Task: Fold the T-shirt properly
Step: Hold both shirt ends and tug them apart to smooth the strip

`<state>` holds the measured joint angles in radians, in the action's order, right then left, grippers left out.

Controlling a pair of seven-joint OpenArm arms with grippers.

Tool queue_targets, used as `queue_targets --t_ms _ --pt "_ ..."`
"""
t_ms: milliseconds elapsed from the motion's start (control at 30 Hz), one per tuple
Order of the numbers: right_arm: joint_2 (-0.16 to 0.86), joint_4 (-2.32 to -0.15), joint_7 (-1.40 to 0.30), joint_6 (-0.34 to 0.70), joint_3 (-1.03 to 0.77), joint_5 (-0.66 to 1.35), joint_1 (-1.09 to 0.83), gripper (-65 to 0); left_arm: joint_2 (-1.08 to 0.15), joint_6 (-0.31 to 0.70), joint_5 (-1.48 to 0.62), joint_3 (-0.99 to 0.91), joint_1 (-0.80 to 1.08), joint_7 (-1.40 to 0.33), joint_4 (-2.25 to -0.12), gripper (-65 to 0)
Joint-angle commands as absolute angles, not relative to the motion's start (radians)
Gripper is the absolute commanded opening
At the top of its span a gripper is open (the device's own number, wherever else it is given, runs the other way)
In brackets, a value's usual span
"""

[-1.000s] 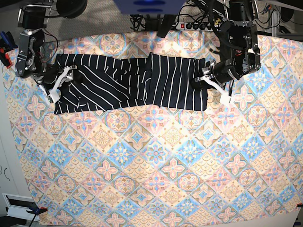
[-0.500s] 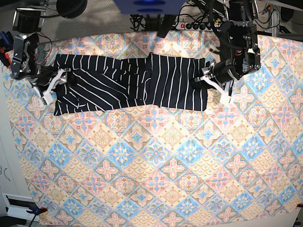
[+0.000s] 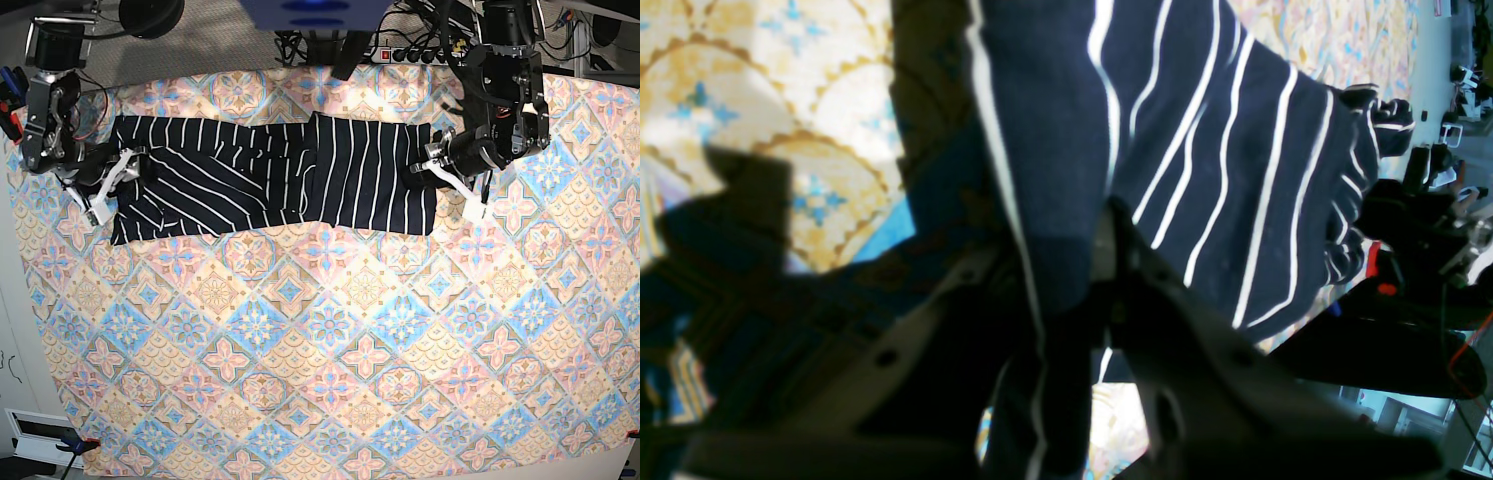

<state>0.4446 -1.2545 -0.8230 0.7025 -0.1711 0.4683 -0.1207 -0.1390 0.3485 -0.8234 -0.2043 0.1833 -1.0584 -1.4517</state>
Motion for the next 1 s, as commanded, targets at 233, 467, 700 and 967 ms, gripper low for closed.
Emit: queue_targets --t_ms 233,467,700,967 --pt "0.469 -1.323 -0.826 0.698 -0.185 0.478 -0.114 -19.3 -0.147 0.355 -0.843 -0.206 0.159 -1.047 -1.463 -65.0" --pt "0.469 -1.260 -0.822 0.698 -0.248 0.475 -0.110 -19.3 -0.147 0.355 -0.842 -0.206 0.154 -1.047 -1.463 -65.0" --pt "0.484 -1.250 -0.822 0.698 -0.245 0.475 -0.110 -19.3 -0.145 0.355 -0.842 -0.206 0.154 -1.047 -1.463 -65.0" --pt "0.481 -1.133 -0.806 0.698 -0.243 0.475 -0.081 -19.3 -0.145 0.355 -0.842 -0.206 0.157 -1.047 -1.463 -65.0"
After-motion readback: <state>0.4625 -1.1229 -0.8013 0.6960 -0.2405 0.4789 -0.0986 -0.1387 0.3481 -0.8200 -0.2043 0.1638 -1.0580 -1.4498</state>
